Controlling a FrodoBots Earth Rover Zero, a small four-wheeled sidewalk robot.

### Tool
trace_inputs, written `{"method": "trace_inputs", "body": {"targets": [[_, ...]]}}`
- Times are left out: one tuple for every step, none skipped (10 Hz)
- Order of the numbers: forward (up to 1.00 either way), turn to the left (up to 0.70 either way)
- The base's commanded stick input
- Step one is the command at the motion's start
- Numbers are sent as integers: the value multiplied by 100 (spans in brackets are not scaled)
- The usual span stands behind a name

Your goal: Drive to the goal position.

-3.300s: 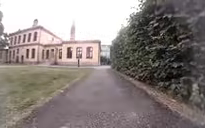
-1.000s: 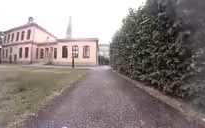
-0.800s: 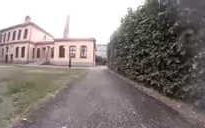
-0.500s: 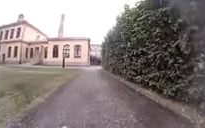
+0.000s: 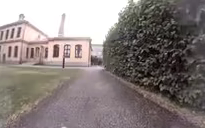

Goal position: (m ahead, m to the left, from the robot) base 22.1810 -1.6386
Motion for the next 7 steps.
{"method": "trace_inputs", "body": {"targets": [[70, 0], [70, 0], [70, 0], [70, 0], [70, 0], [70, 0], [70, 0]]}}
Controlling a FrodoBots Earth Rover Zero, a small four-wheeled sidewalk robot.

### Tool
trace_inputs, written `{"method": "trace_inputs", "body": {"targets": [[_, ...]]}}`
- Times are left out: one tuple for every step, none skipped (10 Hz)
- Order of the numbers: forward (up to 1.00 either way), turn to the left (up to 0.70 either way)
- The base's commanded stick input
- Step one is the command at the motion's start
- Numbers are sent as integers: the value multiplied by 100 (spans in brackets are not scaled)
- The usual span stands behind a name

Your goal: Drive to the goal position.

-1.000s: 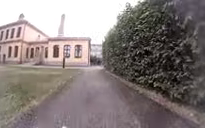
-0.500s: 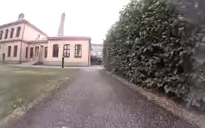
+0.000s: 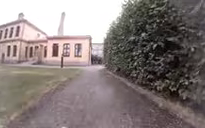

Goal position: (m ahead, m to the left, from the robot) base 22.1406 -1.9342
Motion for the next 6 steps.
{"method": "trace_inputs", "body": {"targets": [[70, 0], [70, 0], [70, 0], [70, 0], [70, 0], [70, 0]]}}
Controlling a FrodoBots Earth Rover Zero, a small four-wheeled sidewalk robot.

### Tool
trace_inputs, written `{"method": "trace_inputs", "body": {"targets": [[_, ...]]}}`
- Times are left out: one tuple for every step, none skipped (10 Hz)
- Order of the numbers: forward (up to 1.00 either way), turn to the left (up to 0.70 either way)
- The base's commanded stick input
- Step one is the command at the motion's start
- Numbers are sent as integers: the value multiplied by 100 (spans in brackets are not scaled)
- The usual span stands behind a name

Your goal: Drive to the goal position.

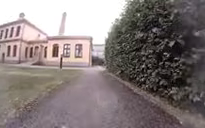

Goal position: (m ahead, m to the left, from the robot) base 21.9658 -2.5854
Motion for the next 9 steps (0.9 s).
{"method": "trace_inputs", "body": {"targets": [[70, 0], [70, 0], [70, 0], [70, 0], [70, 0], [70, 0], [70, 0], [70, 0], [70, 0]]}}
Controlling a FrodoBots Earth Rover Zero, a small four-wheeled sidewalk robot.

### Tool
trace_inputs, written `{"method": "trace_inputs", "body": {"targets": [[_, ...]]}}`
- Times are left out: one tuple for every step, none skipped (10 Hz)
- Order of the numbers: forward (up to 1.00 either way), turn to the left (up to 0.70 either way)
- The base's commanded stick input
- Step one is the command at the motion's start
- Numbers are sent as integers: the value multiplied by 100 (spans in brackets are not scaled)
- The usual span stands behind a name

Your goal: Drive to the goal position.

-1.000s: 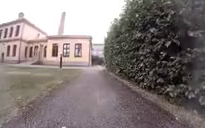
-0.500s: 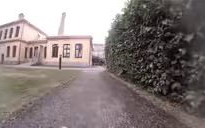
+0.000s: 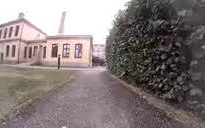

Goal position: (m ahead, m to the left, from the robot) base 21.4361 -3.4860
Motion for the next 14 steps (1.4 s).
{"method": "trace_inputs", "body": {"targets": [[70, 0], [70, 0], [70, 0], [70, 0], [70, 0], [70, 0], [70, 0], [70, 0], [70, 0], [70, 0], [70, 0], [70, 0], [70, 0], [70, 0]]}}
